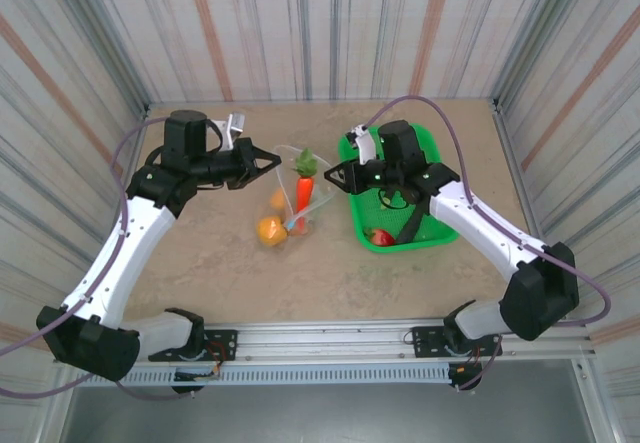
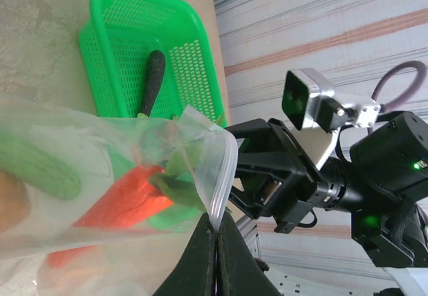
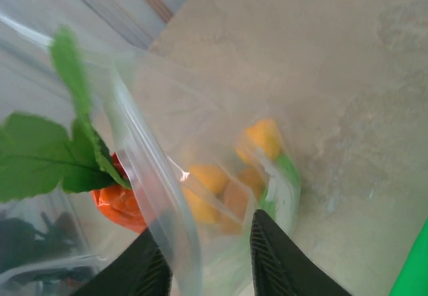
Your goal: Place the food in the zip-top bag and seal the zipper
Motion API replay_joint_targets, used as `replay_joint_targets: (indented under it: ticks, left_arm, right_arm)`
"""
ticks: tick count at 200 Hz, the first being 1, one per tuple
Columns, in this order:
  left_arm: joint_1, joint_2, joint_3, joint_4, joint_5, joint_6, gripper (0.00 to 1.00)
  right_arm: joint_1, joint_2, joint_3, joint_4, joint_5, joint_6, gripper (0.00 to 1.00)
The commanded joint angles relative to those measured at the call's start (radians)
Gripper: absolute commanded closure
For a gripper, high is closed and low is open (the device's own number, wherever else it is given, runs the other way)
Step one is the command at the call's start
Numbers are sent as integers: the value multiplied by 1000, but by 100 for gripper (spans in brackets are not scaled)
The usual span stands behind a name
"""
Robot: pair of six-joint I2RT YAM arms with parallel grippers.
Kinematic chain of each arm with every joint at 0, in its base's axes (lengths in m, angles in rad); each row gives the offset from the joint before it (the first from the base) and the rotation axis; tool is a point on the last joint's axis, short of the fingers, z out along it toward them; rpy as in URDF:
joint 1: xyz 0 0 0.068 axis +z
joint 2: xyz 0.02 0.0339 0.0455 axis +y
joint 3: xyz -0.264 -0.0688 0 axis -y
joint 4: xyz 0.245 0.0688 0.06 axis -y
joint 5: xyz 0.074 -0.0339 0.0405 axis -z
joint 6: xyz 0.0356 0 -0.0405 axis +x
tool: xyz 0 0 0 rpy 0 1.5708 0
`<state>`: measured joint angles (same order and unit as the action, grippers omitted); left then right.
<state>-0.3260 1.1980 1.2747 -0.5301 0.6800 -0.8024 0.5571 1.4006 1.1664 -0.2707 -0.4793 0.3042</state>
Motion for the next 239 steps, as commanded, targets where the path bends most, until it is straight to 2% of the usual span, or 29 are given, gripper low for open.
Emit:
replay_joint_targets:
  ticks: [1,19,39,70,101,143,159,183,215,225,239]
  left_arm:
    - [10,-37,11,-35,11,50,100]
    - [5,-29,23,-99,-31,77,100]
    - [-31,-4,77,-218,-125,145,100]
    - [-104,45,158,-332,-271,203,100]
    - [-118,65,230,-412,-390,217,100]
    - [-119,-12,277,-429,-554,201,100]
    - [-123,-20,291,-429,-549,207,100]
    - [-132,16,294,-427,-453,224,100]
    - [-131,49,226,-381,-386,221,99]
    - [-132,54,209,-370,-374,220,96]
    - [-130,59,194,-352,-353,225,86]
  right_arm:
    - [13,6,63,-91,22,-23,86]
    - [34,-5,119,-135,91,-33,93]
    - [86,6,241,-264,254,-55,99]
    - [138,75,407,-448,378,-20,100]
    - [164,98,445,-493,419,3,100]
    - [167,114,468,-480,366,40,100]
    - [168,109,470,-454,347,65,100]
    - [176,109,464,-404,345,132,100]
    - [213,123,453,-381,318,107,100]
    - [210,125,438,-380,315,94,100]
    - [205,126,421,-380,301,61,100]
